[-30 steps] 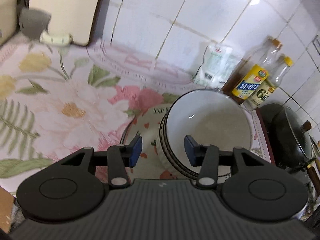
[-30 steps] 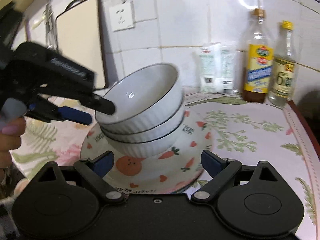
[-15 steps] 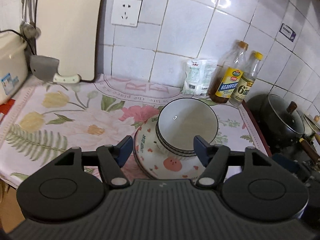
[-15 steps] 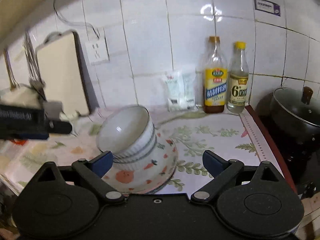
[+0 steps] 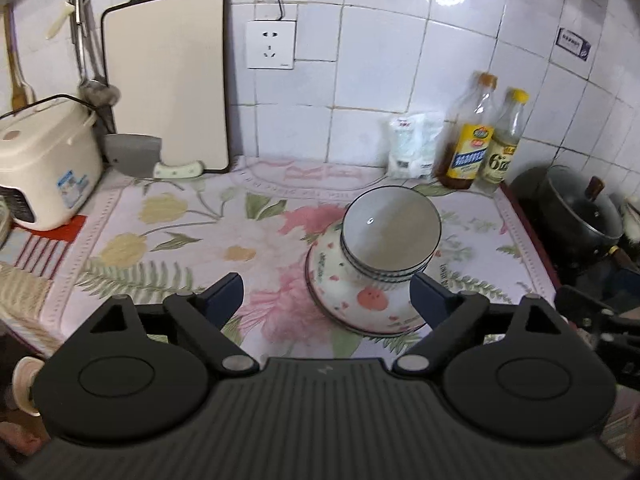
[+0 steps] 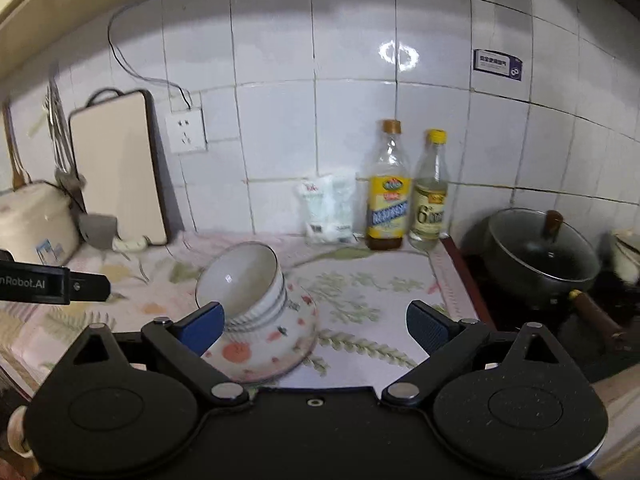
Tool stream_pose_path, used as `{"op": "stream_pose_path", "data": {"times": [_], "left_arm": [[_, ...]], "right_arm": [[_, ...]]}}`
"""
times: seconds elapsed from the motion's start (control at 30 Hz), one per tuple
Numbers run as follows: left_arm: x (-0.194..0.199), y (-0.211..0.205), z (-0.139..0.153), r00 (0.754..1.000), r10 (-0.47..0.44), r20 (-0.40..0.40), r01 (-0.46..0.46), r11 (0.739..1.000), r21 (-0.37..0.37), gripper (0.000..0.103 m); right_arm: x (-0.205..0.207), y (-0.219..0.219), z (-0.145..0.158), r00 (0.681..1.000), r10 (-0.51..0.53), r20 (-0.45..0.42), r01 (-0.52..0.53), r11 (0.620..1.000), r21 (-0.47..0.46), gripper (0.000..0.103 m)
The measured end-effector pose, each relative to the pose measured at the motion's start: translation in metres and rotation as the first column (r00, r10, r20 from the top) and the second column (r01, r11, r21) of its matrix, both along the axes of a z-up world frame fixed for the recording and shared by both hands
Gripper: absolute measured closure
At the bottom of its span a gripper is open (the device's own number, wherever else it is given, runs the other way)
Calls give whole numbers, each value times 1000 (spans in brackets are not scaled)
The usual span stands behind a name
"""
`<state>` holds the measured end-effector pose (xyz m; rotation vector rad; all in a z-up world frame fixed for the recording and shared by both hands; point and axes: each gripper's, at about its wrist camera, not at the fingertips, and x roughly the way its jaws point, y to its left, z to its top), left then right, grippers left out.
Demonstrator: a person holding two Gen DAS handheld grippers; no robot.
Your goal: Organize plates and bowls
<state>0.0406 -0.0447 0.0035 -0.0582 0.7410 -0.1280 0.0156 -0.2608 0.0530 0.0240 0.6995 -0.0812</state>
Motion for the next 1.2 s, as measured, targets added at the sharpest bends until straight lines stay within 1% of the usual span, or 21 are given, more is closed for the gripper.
{"op": "stream_pose_path", "data": {"times": [0.07, 0.13, 0.23, 0.3, 0.43, 0.53, 0.6, 0.67, 0.73, 0.8, 0.9, 1.03, 1.2], "left_arm": [[-4, 1, 1, 1000, 5, -6, -5, 1000, 0, 12], [-9, 2, 3, 1000, 14, -9, -14, 1000, 17, 12], [-17, 2, 3, 999, 45, 13, -46, 997, 58, 12], [-23, 1, 1, 997, 69, 34, -72, 994, 83, 12], [-28, -3, -4, 996, 60, 64, -69, 988, 141, 11], [-34, -5, -9, 994, 63, 92, -78, 982, 169, 11], [-37, -5, -12, 994, 60, 91, -75, 983, 168, 11], [-39, -6, -13, 996, 44, 73, -55, 986, 155, 11], [-42, -7, -12, 997, 22, 79, -34, 988, 148, 11], [-46, -9, -8, 995, 12, 95, -26, 988, 150, 11], [-51, -10, -2, 995, 6, 95, -17, 993, 120, 11], [-54, -10, 0, 998, 4, 68, -11, 995, 97, 11], [-55, -10, -5, 999, 3, 38, -8, 994, 110, 11]], "right_arm": [[-4, 0, 6, 1000, -11, -23, 11, 1000, 8, 0], [-7, 2, 11, 998, -29, -48, 29, 1000, -3, 0], [-14, 9, 16, 998, -31, -53, 28, 998, -60, 0], [-20, 14, 19, 997, -63, -40, 59, 993, -104, 0], [-31, 13, 24, 997, -70, -15, 69, 996, -57, 0], [-31, 10, 23, 997, -64, -32, 63, 998, -31, 0], [-28, 7, 20, 996, -72, -58, 71, 997, -12, 0], [-26, 3, 16, 990, -110, -88, 111, 994, 16, 0], [-26, 3, 11, 988, -115, -102, 118, 993, 23, 0], [-28, 7, 8, 989, -118, -95, 118, 993, -5, 0], [-32, 11, 8, 992, -96, -79, 96, 995, -7, 0], [-37, 16, 12, 994, -91, -59, 89, 996, -29, 0], [-42, 15, 16, 995, -85, -46, 84, 996, -24, 0]]}}
